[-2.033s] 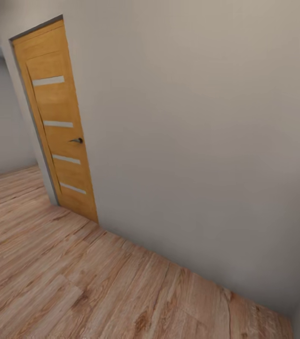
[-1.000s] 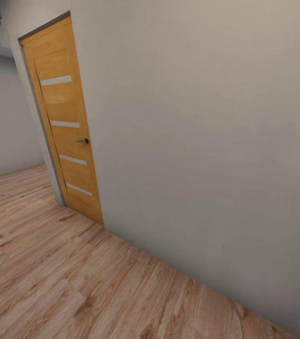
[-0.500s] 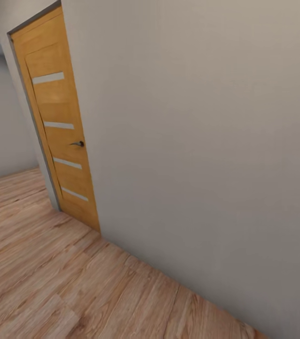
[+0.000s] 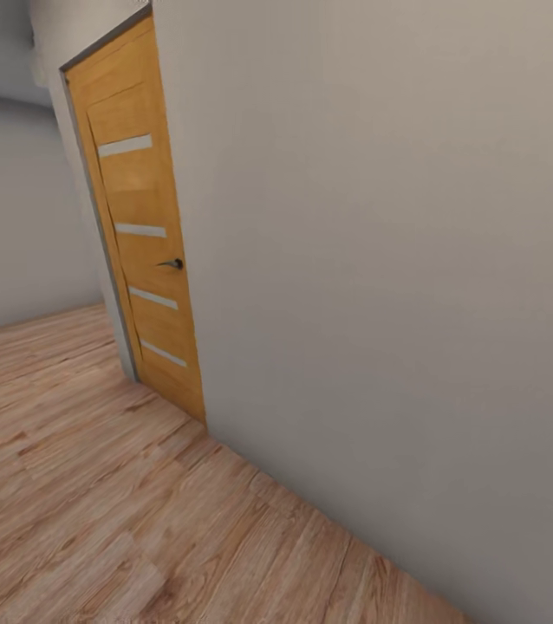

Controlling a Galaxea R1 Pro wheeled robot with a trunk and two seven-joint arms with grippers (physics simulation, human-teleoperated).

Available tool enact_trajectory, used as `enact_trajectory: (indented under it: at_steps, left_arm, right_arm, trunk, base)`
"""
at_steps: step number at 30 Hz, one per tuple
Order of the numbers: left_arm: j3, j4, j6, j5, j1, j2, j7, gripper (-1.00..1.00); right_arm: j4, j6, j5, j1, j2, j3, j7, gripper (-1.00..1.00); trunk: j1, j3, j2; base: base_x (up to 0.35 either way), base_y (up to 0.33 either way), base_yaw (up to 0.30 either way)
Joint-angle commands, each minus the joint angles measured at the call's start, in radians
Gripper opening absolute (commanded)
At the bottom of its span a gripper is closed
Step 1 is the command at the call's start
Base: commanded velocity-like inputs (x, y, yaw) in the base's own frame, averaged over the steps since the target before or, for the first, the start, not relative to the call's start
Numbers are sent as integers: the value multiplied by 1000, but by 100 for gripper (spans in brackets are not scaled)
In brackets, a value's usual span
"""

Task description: Move the two storage containers from the living room to the garage. In the garage, place one container on the floor and stack the other container on top of it (either order is fine).

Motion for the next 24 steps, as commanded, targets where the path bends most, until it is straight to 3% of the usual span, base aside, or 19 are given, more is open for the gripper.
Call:
enact_trajectory:
  at_steps: [1,24]
  left_arm:
    - [5,0,-2,3,0,-1,0,100]
    - [5,0,-2,2,0,-3,5,100]
  right_arm:
    - [3,-6,-10,-1,0,9,1,100]
    - [3,-6,-11,-1,-8,9,1,100]
  trunk:
    - [0,-1,-1]
    - [0,7,-1]
  base:
    - [2,0,274]
    - [0,0,276]
